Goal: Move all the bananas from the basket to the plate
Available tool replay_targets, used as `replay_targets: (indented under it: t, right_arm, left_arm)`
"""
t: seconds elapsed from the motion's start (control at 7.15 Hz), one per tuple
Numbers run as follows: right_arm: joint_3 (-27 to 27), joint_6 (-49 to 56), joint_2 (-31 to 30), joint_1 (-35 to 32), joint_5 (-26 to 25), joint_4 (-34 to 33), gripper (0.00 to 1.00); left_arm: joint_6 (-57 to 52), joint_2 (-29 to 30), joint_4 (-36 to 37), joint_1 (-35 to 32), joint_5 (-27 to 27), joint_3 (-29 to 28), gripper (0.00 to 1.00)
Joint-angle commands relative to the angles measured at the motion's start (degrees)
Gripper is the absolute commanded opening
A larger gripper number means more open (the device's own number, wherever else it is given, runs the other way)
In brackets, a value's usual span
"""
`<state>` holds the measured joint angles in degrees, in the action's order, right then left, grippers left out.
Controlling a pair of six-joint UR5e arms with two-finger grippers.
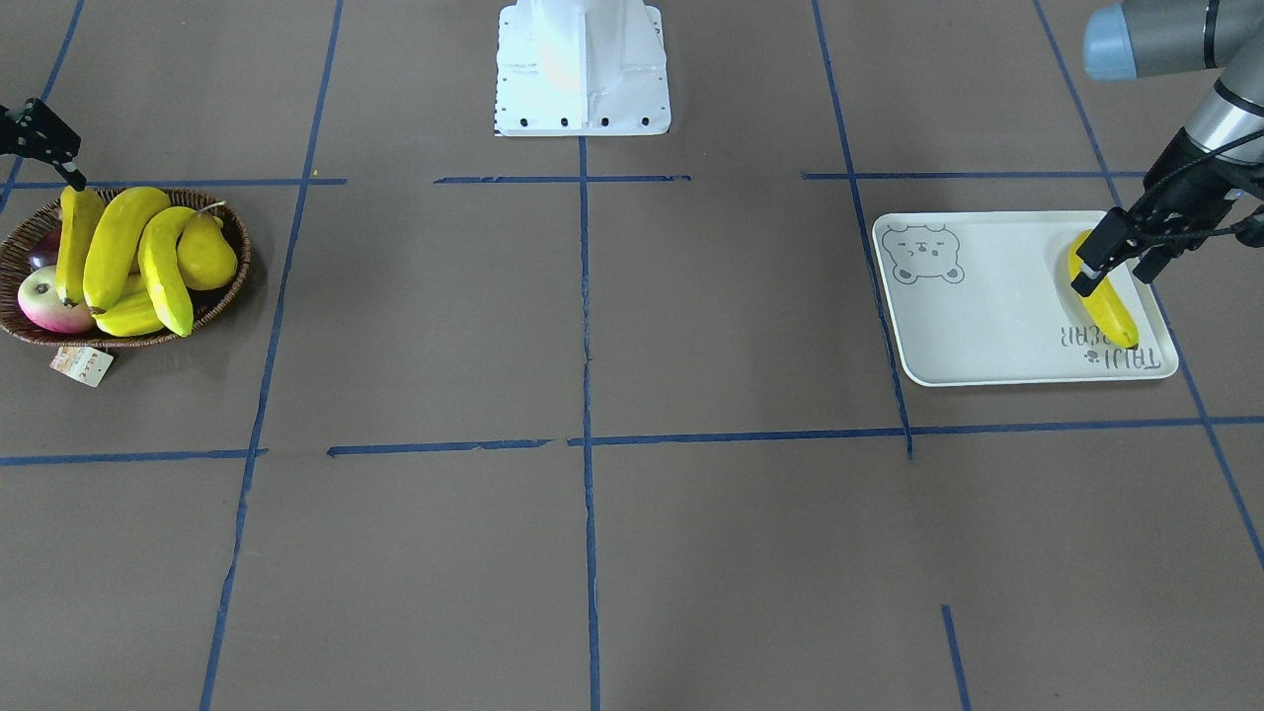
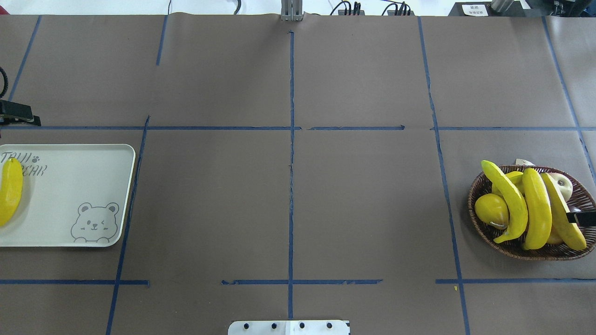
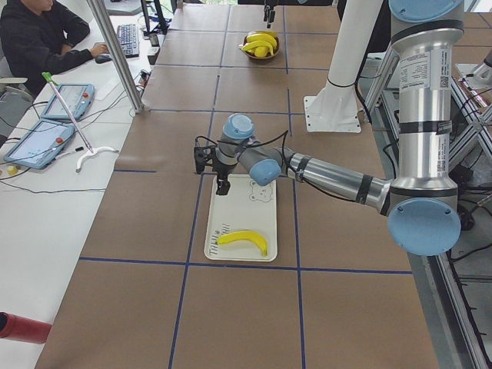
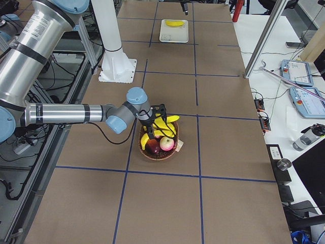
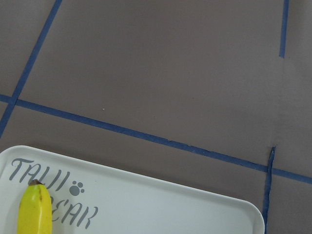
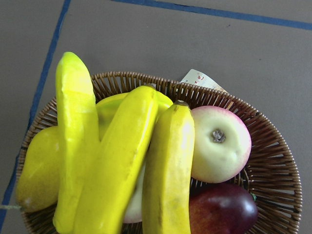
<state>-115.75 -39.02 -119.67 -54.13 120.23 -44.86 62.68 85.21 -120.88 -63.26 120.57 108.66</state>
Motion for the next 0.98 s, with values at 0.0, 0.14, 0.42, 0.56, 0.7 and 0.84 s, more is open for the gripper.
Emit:
replay_targets:
  t: [0.0,0.14,0.42,0.56,0.7,0.84]
  right_arm:
    - [1.58,0.43,0.41,1.57,0.01,0.21,0.99]
    - [2.36,0.43,1.28,2.36,0.01,0.12,0.99]
    - [2.81,0.43,1.37,3.94,0.01,0.12,0.95]
    - [3.16,0.43,1.37,4.04,0.01,0.12,0.92]
    - [3.94,0.43,1.63,4.38,0.01,0.03,0.92]
    - [5.61,0.43,2.68,4.39,0.1,-0.23,0.92]
  left_arm:
    - [0.33,0.22,0.03,0.16,0.1,0.06,1.0]
    - [0.33,0.22,0.03,0.16,0.1,0.06,1.0]
    - [0.33,0.22,-0.06,0.16,0.1,0.06,1.0]
    - [0.33,0.22,-0.06,0.16,0.19,0.15,1.0]
    - [0.33,0.22,-0.06,0.16,0.19,0.24,1.0]
    - [0.33,0.22,-0.23,0.16,0.19,0.32,1.0]
